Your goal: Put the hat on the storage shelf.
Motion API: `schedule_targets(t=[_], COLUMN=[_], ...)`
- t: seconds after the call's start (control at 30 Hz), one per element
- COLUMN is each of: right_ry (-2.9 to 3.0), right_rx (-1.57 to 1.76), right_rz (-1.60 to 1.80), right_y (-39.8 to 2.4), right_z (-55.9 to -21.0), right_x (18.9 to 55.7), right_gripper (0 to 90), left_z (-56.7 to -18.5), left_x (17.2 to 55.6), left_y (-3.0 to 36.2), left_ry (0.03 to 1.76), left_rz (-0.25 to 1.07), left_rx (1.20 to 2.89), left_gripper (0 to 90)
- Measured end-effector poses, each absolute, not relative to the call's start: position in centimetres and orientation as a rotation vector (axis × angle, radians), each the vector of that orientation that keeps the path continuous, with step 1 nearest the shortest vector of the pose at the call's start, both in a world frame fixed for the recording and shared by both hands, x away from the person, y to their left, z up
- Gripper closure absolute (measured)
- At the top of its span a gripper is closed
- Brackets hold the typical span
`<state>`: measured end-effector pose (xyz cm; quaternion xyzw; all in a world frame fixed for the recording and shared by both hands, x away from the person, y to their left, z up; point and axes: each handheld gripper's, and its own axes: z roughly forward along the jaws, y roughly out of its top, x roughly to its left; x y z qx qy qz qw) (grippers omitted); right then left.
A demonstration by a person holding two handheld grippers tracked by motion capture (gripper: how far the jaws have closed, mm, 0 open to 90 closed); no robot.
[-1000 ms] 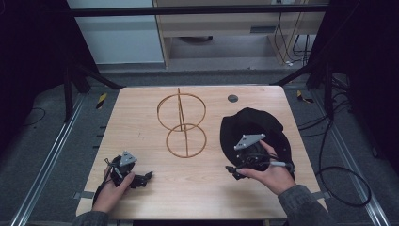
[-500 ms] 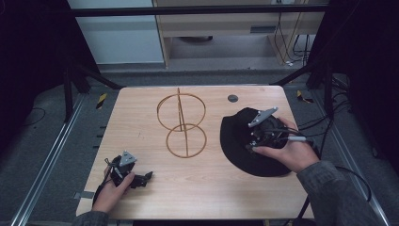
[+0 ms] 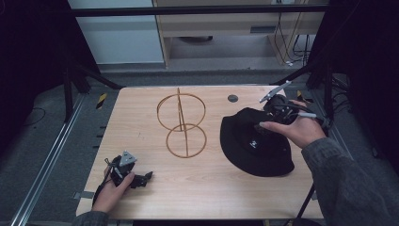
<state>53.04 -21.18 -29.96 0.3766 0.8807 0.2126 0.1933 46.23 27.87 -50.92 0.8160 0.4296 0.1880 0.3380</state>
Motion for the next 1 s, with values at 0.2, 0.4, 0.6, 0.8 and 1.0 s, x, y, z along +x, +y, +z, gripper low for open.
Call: schedule_targets(t=[0.2, 0.4, 0.6, 0.8, 1.0], right_ry=[2.482, 2.52, 2.569, 2.61, 2.63], right_rx=[1.093, 1.126, 1.135, 1.142, 1.121], right_rz=[0.585, 0.563, 0.528, 0.506, 0.472], right_y=[-20.8, -20.6, -20.6, -20.5, -20.4], right_z=[-31.0, -33.1, -34.6, -35.7, -36.1], right_x=[54.9, 56.3, 56.9, 57.1, 57.1], right_gripper=[28.3, 31.7, 35.4, 41.5, 52.0], left_z=[-50.9, -50.9, -50.9, -50.9, -50.9], left_x=[46.3, 46.2, 46.2, 46.2, 46.2], left_y=[27.9, 27.9, 27.9, 27.9, 27.9], left_ry=[1.113, 1.114, 1.116, 1.118, 1.118], left_rz=[0.494, 0.492, 0.492, 0.489, 0.488], left_rx=[2.131, 2.131, 2.13, 2.128, 2.128], left_gripper=[0.0, 0.0, 0.0, 0.0, 0.0])
